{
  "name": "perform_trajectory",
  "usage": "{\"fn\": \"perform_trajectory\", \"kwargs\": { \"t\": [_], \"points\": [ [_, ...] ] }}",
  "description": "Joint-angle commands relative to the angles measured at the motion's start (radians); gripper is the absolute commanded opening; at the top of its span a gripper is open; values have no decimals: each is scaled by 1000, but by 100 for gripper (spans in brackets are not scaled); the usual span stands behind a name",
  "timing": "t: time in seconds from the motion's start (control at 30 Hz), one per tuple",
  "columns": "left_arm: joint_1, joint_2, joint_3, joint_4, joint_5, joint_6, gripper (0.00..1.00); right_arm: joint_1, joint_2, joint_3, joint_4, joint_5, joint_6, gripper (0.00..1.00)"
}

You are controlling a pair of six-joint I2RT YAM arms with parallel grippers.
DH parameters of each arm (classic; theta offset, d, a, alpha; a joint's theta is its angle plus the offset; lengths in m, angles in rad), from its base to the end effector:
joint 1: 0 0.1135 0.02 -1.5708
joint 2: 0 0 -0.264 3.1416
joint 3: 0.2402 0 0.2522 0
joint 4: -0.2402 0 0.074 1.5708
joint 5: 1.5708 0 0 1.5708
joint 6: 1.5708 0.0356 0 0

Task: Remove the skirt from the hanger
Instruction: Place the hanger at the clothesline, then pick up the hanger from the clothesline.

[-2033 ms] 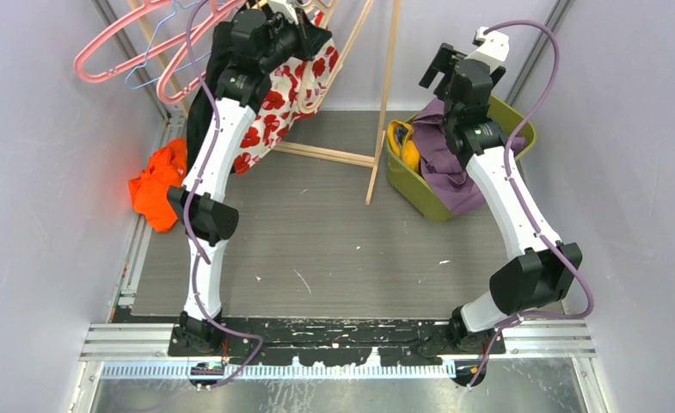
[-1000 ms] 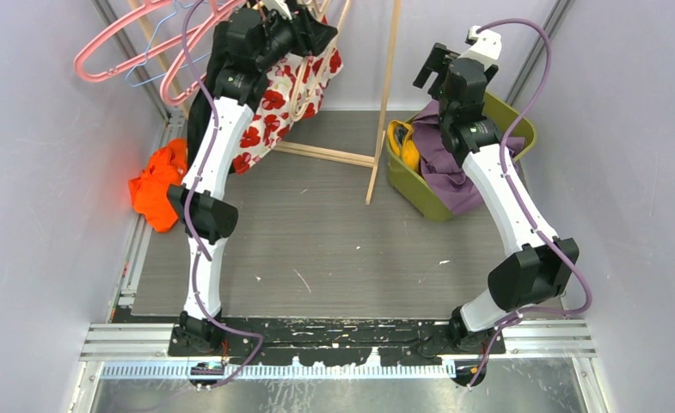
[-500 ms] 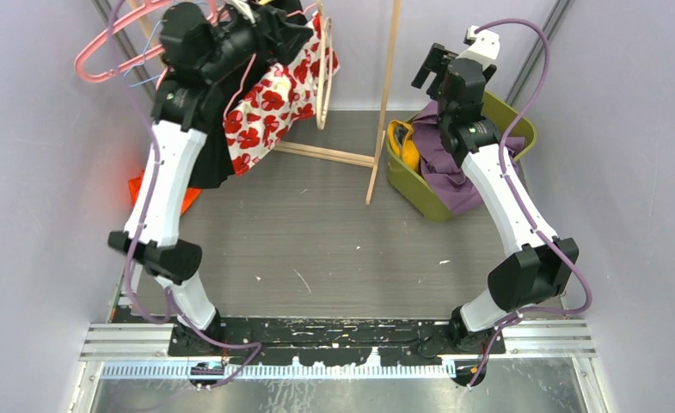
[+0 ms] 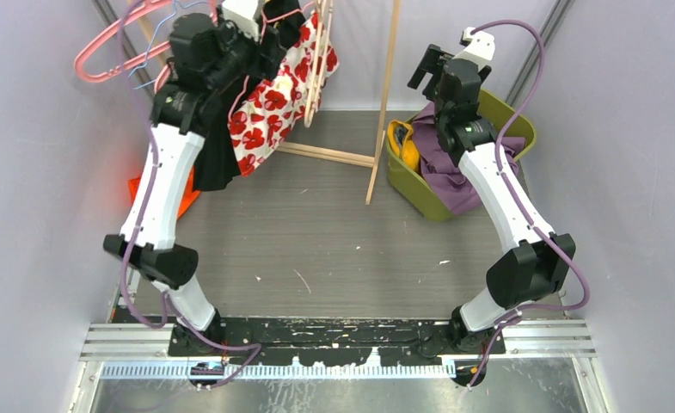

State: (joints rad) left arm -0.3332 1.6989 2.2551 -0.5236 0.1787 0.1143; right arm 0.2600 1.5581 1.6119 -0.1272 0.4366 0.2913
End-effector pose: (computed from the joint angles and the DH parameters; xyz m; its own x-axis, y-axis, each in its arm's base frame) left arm 0.3183 -0.1169 0.5592 0.0865 0.0888 -0.9923 0.4830 0.8674 0.1197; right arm 0.3556 0.0790 0.4428 -0.0177 0.2646 -0.9642 0.1876 0.9481 0.2567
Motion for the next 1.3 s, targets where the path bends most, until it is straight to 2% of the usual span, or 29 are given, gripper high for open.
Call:
{"fn": "perform_trajectory", "kwargs": {
  "t": [0.0,0.47,0.73,0.8,0.9,1.27],
  "points": [
    [6,72,35,-64,-136,54,65,4,-22,20,57,5,-14,92],
    [45,208,148,-7,-156,68,66,5,-13,27,57,24,-49,92],
    [96,231,209,40,12,16,66,5,7,24,56,25,-35,92],
    [130,237,222,72,115,-69,66,5,15,27,54,22,-28,92],
    [181,221,161,187,220,-191,66,4,21,25,59,24,-27,92],
    [203,336,240,257,411,-328,63,1,38,19,75,43,-42,92]
  ]
}}
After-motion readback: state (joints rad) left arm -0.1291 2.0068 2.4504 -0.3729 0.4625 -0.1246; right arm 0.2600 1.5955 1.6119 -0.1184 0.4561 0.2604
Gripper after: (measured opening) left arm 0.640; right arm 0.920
